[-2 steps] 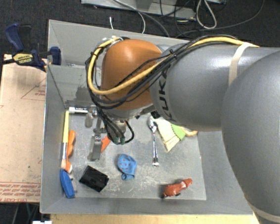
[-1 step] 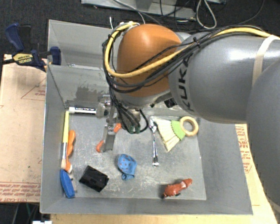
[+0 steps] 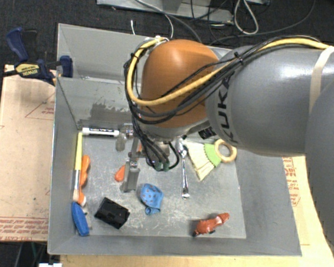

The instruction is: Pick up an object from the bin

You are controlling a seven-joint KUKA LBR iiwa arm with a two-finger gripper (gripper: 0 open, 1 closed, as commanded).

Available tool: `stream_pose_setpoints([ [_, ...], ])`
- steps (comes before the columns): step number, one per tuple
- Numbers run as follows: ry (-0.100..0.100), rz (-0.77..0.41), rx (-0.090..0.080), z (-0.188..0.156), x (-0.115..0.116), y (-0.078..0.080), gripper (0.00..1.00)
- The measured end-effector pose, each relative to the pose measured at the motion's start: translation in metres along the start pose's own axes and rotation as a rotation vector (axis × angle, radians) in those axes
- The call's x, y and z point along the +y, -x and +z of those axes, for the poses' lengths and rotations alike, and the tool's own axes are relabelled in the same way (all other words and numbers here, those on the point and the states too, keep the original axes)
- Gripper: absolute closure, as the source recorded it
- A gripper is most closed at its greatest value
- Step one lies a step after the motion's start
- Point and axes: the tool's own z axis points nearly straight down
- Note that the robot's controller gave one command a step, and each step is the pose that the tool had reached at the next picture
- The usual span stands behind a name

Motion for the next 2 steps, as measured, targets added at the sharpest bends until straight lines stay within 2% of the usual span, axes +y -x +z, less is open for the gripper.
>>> stream_pose_setpoints([
  [1, 0.001, 0.003, -0.003, 0.001, 0.003, -0.011, 0.00],
  [2, 0.001, -0.052, -0.004, 0.059, -0.002, -0.052, 0.00],
])
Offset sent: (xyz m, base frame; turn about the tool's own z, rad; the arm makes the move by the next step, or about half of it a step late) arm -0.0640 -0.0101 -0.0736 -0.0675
